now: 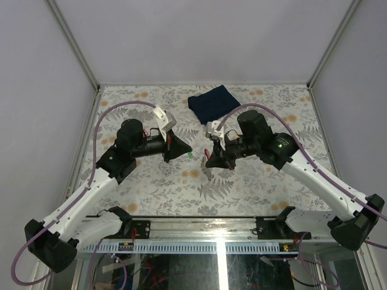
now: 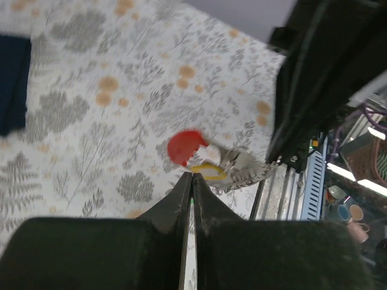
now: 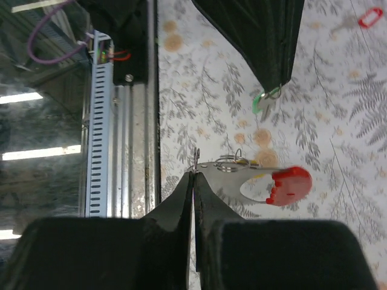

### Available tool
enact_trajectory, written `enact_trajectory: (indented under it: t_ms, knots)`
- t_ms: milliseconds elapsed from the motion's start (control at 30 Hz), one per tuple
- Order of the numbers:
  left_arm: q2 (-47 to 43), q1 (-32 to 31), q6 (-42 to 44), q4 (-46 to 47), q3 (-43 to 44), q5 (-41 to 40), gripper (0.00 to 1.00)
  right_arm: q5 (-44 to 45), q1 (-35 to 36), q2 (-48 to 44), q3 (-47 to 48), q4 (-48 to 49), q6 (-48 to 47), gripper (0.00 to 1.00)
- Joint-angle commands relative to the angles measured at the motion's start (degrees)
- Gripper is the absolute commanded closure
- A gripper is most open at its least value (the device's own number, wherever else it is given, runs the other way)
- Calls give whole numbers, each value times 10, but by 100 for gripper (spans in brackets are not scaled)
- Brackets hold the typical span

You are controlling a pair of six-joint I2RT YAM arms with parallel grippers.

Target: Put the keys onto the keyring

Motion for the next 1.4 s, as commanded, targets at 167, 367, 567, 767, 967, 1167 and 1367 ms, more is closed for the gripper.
enact_trajectory:
  t_ms: [167, 367, 567, 767, 967, 1167, 1367]
  knots:
    - [-83, 2, 22, 187, 8, 213, 100, -188, -4, -45, 87, 27, -76, 100]
    - [-76, -1, -10, 226, 40, 278, 100, -251, -4, -24, 127, 20, -68, 100]
    - [-74, -8, -17, 226, 57, 296, 100, -280, -4, -18, 134, 36, -53, 100]
    - [-68, -20, -17, 228, 61, 294, 100, -293, -4, -7, 134, 52, -35, 100]
    - [-58, -33, -14, 228, 68, 298, 100, -302, -4, 6, 136, 74, -14, 100]
    - [-53, -42, -12, 227, 72, 299, 100, -305, -4, 13, 135, 80, -7, 100]
    - [-51, -50, -11, 227, 73, 295, 100, -306, -4, 20, 134, 79, -3, 100]
